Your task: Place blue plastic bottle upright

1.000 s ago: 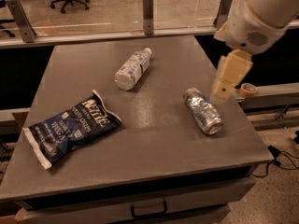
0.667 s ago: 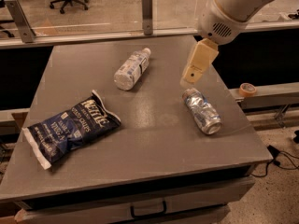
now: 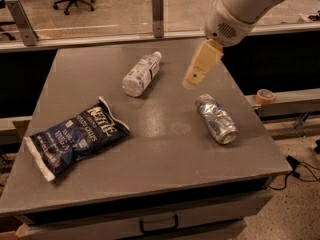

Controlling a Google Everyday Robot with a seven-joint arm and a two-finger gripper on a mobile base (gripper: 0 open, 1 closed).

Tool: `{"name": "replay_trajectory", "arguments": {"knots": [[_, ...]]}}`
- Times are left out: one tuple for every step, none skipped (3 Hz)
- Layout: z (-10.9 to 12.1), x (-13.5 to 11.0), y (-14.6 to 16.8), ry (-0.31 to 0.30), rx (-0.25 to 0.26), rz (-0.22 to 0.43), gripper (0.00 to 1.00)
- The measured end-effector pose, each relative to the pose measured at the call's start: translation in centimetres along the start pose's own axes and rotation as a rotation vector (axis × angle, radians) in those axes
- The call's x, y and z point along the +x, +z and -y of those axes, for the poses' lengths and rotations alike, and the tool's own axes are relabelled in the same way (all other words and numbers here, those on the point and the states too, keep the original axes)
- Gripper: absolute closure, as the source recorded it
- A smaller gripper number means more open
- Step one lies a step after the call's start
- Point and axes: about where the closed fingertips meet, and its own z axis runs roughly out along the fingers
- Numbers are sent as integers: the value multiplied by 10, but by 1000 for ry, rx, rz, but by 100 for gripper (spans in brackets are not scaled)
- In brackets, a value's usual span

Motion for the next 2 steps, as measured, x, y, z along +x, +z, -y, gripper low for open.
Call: {"name": "replay_trajectory", "arguments": {"knots": [[30,-31,38,137,45,14,0],[56,-61,73,282,63,23,0]]}}
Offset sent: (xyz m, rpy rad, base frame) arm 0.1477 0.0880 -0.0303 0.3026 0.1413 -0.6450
